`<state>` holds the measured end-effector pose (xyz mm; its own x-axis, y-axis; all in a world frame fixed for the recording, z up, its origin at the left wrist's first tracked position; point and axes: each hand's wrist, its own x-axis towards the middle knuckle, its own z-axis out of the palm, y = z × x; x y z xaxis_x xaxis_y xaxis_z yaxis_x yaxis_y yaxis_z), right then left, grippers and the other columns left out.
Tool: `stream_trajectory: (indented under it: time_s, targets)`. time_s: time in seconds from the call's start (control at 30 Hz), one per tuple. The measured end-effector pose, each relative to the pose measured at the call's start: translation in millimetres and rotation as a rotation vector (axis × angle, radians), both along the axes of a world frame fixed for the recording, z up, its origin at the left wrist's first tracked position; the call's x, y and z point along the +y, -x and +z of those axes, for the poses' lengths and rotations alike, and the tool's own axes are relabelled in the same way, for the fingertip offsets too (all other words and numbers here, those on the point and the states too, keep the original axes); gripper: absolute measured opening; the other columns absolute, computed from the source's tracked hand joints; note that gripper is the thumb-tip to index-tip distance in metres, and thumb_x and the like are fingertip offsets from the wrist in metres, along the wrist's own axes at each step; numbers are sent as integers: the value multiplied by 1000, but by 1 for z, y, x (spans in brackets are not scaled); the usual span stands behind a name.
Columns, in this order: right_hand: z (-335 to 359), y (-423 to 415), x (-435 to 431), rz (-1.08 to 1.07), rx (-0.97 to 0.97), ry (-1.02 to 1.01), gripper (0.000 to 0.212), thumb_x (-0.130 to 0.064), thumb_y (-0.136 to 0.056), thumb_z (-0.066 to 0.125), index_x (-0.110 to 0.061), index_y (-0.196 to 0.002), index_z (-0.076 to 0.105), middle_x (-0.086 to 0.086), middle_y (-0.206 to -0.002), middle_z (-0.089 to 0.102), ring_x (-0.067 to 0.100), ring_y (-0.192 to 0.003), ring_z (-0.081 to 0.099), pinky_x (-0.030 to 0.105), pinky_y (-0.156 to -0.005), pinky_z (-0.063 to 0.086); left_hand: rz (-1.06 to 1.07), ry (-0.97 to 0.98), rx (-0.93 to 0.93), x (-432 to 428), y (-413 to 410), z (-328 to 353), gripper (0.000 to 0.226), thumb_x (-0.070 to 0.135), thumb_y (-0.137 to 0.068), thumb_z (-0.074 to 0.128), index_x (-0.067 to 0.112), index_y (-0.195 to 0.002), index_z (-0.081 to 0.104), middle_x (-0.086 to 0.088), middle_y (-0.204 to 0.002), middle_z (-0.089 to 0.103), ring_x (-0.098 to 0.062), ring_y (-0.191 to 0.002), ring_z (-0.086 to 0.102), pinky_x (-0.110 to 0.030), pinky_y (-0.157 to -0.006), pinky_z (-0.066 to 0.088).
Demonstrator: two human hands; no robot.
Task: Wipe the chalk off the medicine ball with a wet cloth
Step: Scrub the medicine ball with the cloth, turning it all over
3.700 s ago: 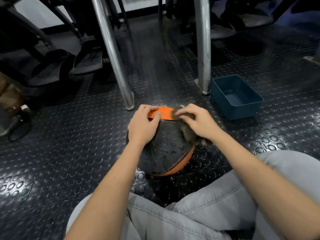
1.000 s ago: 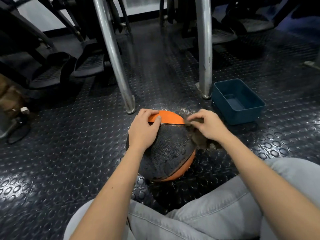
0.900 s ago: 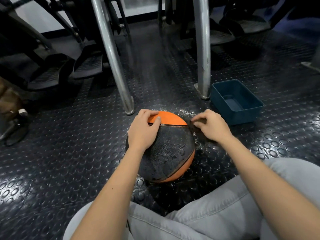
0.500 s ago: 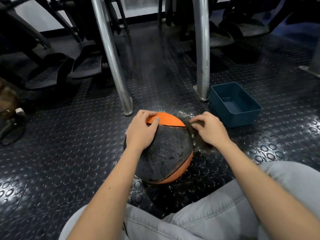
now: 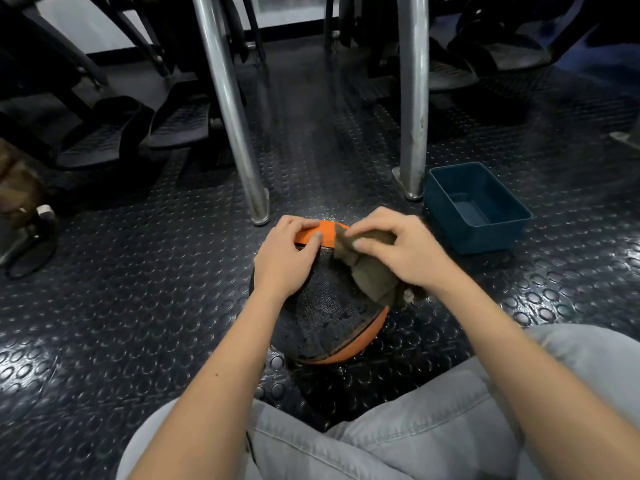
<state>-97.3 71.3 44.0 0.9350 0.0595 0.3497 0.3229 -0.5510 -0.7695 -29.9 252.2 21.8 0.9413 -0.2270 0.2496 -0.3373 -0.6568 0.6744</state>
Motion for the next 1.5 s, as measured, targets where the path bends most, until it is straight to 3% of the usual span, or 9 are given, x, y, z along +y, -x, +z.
stream_trajectory:
  time_s: [0.23, 0.43, 0.63, 0.8, 0.93, 1.07, 1.2, 1.4, 1.5]
  targets:
    - [-30, -9, -32, -387, 254, 366, 16, -22, -89, 62, -32, -99, 70, -11, -96, 58, 19, -103, 56, 36, -87, 45, 5, -65, -19, -11, 4, 3, 23, 36, -96, 49, 30, -113, 63, 19, -117, 52, -5, -106, 48, -23, -76, 31]
    - [-14, 2, 4, -14, -15, 3, 20, -6, -80, 70, -22, -93, 72, 1, -88, 62, 10, -85, 57, 19, -85, 42, -79, -71, -115, 1, 5, -4, 26, 34, -92, 51, 25, -111, 66, 12, -114, 57, -10, -106, 52, -20, -80, 34]
    - [-43, -10, -23, -440, 224, 41, 19, -14, -86, 65, -32, -91, 68, -6, -99, 61, 19, -103, 58, 35, -93, 44, -250, -87, -250, 15, 12, -6, 43, 42, -85, 42, 19, -111, 67, 7, -113, 62, -11, -106, 54, -12, -90, 32]
    - [-13, 6, 4, 2, 80, -27, 21, -8, -82, 70, -28, -90, 69, -3, -89, 62, 7, -87, 58, 13, -81, 40, -262, -171, -354, 25, 11, -6, 47, 43, -84, 45, 15, -117, 64, -1, -118, 60, -17, -111, 52, -34, -101, 35]
    - [-41, -3, -13, -215, 149, -94, 21, -5, -86, 63, -24, -93, 68, -2, -96, 63, 15, -95, 58, 22, -88, 41, -42, -262, -457, 21, 10, -4, 43, 47, -84, 44, 20, -108, 66, 1, -106, 59, -13, -100, 47, -28, -90, 26]
    - [-56, -15, -15, -399, 266, -72, 22, -5, -89, 56, -16, -102, 70, -3, -99, 66, 22, -103, 60, 30, -88, 44, 126, -348, -240, 7, 10, 9, 46, 44, -93, 32, 16, -106, 66, -5, -106, 62, -29, -97, 57, -35, -81, 37]
    - [-51, -11, -9, -457, 268, -2, 19, -14, -90, 58, -20, -104, 70, -1, -108, 67, 21, -106, 58, 33, -91, 44, 231, -126, 92, -21, 24, 8, 43, 40, -98, 41, 13, -130, 50, -7, -134, 47, -26, -122, 47, -38, -105, 33]
    - [-20, 3, 15, -84, 16, 47, 15, -11, -83, 68, -20, -94, 74, -10, -87, 59, 3, -83, 55, 13, -81, 40, 284, -71, -111, -17, 32, -7, 36, 38, -95, 50, 15, -122, 54, 0, -125, 54, -19, -116, 49, -31, -102, 32]
    - [-33, -9, 3, -243, 61, -4, 18, -9, -86, 64, -21, -96, 73, -6, -89, 60, 10, -88, 58, 23, -84, 44, 214, -69, -95, -13, 26, -6, 37, 41, -95, 49, 17, -123, 53, 4, -126, 53, -16, -116, 49, -32, -100, 35]
